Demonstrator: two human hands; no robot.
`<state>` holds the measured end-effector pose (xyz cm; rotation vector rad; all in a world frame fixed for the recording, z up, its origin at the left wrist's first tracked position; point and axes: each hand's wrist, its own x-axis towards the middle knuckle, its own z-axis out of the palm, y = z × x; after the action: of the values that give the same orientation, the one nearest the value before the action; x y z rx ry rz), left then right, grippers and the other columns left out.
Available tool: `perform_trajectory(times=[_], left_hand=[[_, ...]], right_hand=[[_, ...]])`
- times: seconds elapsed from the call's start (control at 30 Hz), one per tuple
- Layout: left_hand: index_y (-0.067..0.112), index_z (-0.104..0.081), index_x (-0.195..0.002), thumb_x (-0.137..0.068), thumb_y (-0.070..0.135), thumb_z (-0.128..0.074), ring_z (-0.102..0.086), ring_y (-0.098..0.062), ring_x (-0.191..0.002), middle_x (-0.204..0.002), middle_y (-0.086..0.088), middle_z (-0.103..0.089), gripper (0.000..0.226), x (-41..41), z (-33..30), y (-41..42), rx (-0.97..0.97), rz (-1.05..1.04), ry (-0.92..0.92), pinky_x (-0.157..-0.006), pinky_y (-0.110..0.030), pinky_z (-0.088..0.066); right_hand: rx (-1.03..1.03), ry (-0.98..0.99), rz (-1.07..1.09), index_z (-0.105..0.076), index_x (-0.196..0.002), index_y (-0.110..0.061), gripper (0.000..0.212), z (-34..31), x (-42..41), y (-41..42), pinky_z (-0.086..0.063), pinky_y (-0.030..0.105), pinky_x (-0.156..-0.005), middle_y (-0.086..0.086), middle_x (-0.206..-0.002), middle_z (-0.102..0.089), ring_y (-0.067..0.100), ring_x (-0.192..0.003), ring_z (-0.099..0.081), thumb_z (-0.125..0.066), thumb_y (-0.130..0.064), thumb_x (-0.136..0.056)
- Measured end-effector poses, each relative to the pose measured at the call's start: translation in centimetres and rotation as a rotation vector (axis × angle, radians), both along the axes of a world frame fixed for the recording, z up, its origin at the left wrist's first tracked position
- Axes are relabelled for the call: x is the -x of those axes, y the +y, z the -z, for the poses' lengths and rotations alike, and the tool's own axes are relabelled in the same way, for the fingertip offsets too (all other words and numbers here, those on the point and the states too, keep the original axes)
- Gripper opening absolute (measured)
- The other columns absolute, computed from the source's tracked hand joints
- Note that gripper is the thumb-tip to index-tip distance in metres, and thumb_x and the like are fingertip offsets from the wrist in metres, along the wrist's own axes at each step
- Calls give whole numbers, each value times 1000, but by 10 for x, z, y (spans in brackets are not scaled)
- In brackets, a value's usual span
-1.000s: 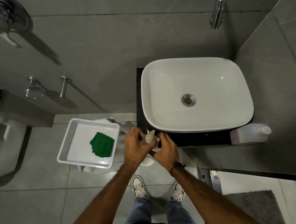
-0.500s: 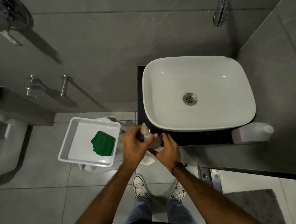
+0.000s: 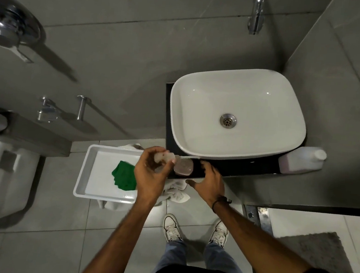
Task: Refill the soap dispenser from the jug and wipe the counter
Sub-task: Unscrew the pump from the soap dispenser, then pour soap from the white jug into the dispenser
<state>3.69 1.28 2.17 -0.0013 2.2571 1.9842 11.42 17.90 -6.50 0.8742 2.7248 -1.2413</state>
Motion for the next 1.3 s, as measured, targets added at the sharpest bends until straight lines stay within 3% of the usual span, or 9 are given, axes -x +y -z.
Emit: perform_trajectory(times=[0.07,0.27,0.4,0.5,0.67,0.9,1.07,1.2,1.3], left_hand=[[23,-69,-106,-76,8,-90,-74,-16,-97,-104,5,-77,40,-12,13,18,103,115,2,-82,-29,-62],[7,-71,-91,-73,-8,-84,-72,-28,-85,-94,-11,-74,27,-52,58,103,309,294,7,-80,-50,-62],[10,-77,-88,-75,-2,-82,-69,-29,-94,-93,-4,-78,19,-62,80,148,501,329,92,-84,-48,-58],[17,-80,-91,-75,4,-84,-65,-30,-103,-96,1,-80,21,-63,94,170,621,256,116,-91,-44,-54],[14,-80,-87,-70,-4,-83,-64,-38,-105,-91,-7,-79,24,-67,110,187,590,88,79,-93,-50,-55],[9,-80,-90,-72,2,-86,-64,-35,-111,-106,-6,-79,21,-81,111,193,597,-28,92,-94,-39,-44],[1,-77,-93,-77,5,-87,-61,-35,-103,-109,-17,-71,20,-90,108,186,548,-80,110,-86,-27,-42],[0,-72,-99,-73,-1,-87,-62,-37,-101,-110,-21,-63,30,-91,111,174,532,-4,59,-86,-45,-54],[0,-71,-106,-71,-1,-89,-63,-39,-101,-113,-21,-62,39,-87,116,170,569,46,22,-88,-48,-55]], right_hand=[[4,-47,26,-57,-132,-15,76,1,-21,19,-54,40,-93,7,-123,-68,27,-116,-62,-92,-34,-68],[42,-135,263,-58,-125,-20,55,0,-102,96,-49,33,-87,0,-109,-68,26,-106,-63,-84,-31,-78],[42,-100,447,-64,-116,-19,50,-4,-136,151,-55,31,-88,-1,-102,-69,20,-95,-68,-88,-28,-73],[8,-45,545,-60,-120,-21,58,-6,-149,185,-53,32,-90,-2,-108,-67,20,-100,-65,-89,-32,-71],[59,96,636,-44,-137,-21,92,-17,-139,221,-54,49,-98,3,-130,-57,26,-117,-60,-93,-40,-61],[-6,184,583,-43,-142,-16,104,-25,-120,245,-49,48,-107,5,-139,-57,25,-129,-54,-98,-38,-58],[11,224,603,-45,-137,-16,90,-29,-109,247,-53,47,-102,6,-135,-58,26,-123,-57,-95,-33,-64],[17,228,613,-50,-133,-14,80,-28,-112,250,-54,53,-100,8,-132,-60,28,-121,-59,-93,-29,-68],[-5,217,602,-52,-131,-13,79,-28,-115,251,-52,53,-101,8,-133,-61,30,-122,-58,-94,-31,-67]])
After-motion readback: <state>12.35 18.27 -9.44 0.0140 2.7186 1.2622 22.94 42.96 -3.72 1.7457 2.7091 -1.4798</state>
